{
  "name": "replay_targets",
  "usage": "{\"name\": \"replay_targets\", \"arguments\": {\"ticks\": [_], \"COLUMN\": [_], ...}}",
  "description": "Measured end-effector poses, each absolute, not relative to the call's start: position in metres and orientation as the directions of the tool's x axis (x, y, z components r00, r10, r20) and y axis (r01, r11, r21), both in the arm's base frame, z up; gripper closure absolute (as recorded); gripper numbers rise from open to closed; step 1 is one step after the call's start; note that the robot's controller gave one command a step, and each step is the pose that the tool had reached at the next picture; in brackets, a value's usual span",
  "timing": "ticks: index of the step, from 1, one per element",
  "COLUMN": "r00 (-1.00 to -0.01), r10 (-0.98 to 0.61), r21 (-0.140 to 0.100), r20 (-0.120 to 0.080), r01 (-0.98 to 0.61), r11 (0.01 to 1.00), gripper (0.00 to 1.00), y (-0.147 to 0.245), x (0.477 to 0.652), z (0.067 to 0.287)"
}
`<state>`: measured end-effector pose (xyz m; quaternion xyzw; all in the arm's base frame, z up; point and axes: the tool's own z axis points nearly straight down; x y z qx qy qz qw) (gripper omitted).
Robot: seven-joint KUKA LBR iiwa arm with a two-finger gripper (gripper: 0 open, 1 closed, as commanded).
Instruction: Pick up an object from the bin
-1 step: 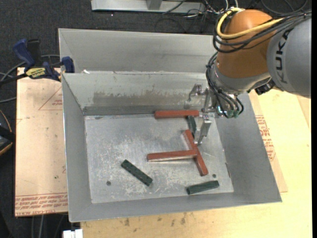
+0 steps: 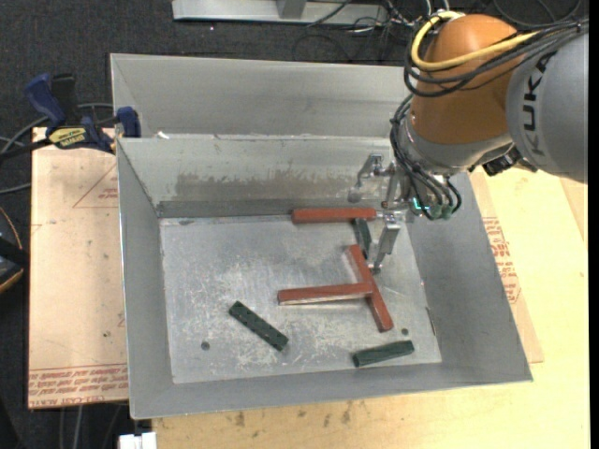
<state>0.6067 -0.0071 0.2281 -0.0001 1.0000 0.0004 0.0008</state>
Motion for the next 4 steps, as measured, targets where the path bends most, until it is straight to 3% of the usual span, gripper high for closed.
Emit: {"name": "replay_targets", "arguments": {"ticks": [1, 2, 3, 4], "r00": [-1.0, -1.0, -1.0, -1.0], "r10": [-0.03, -0.015, -0.015, -0.025], "r21": [0.001, 0.001, 0.001, 0.0], "r20": [-0.005, 0.0, 0.0, -0.002], "r01": [-0.03, -0.015, -0.015, -0.025], "r11": [1.0, 1.0, 1.0, 1.0], "gripper": [0.0, 1.0, 1.0, 1.0], "y": [0.012, 0.003, 0.003, -0.01], "x": [0.575, 0.565, 0.565, 0.551], "z": [0.163, 0.106, 0.106, 0.213]}}
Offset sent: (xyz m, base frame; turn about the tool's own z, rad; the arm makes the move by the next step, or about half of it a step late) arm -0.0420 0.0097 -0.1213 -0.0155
